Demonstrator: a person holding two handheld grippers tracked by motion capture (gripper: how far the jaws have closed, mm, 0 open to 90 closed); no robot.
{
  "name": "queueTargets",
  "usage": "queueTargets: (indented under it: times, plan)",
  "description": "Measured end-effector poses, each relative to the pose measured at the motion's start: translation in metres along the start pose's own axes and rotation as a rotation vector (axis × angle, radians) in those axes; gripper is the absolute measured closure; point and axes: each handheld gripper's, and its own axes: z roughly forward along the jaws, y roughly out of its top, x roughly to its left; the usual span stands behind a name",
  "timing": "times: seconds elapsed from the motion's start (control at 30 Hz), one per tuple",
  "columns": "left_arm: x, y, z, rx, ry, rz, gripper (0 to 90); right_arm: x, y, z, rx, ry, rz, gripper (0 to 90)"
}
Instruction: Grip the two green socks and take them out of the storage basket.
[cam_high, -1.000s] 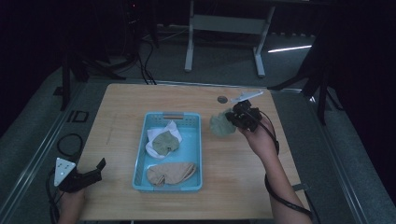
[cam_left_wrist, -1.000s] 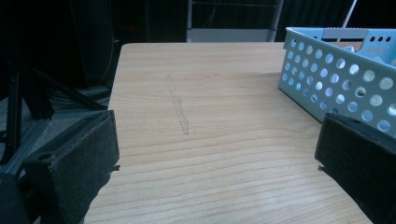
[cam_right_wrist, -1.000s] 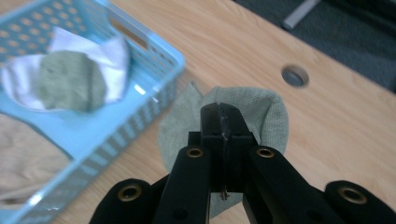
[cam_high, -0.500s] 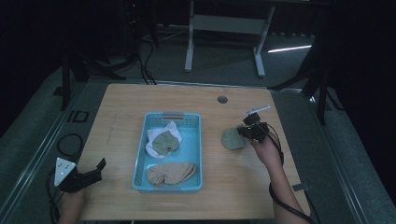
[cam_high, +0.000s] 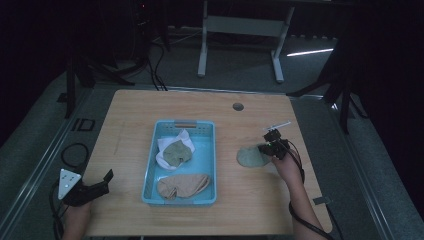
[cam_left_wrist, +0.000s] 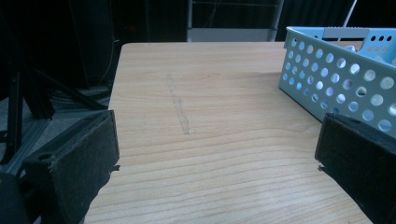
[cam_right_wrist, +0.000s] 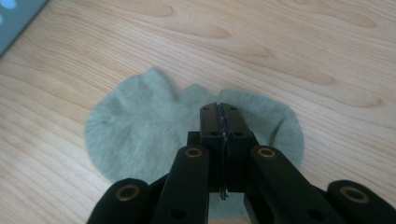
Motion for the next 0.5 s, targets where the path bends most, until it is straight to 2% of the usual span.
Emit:
queueTargets:
  times: [0.1,0.17,0.2,0.23,0.27,0.37,0.5]
  plan:
    - [0.0,0.0,0.0,0.0,0.0,-0.001,0.0,-0.001,-0.002,-0.001,0.002,-0.002,-0.004,83.0]
    - [0.0,0.0,0.0,0.0,0.0,-0.001,0.0,-0.002,-0.002,-0.004,-0.004,0.003,-0.015,67.2]
    - [0.0,0.0,0.0,0.0,0.0,-0.001,0.0,-0.002,-0.002,-0.004,-0.004,0.003,-0.015,67.2]
    - [0.0,0.0,0.0,0.001,0.0,0.0,0.0,-0.002,-0.001,-0.005,-0.005,0.004,-0.021,63.1]
    - [0.0,0.0,0.0,0.001,0.001,0.0,0.0,0.001,0.001,-0.011,-0.01,-0.007,-0.036,44.9]
    - [0.0,0.0,0.0,0.001,0.001,0.0,0.0,0.006,0.004,-0.019,-0.023,-0.028,-0.058,34.8]
    - [0.0,0.0,0.0,0.001,0.0,-0.002,0.0,0.012,0.011,-0.029,-0.063,-0.007,-0.064,29.8]
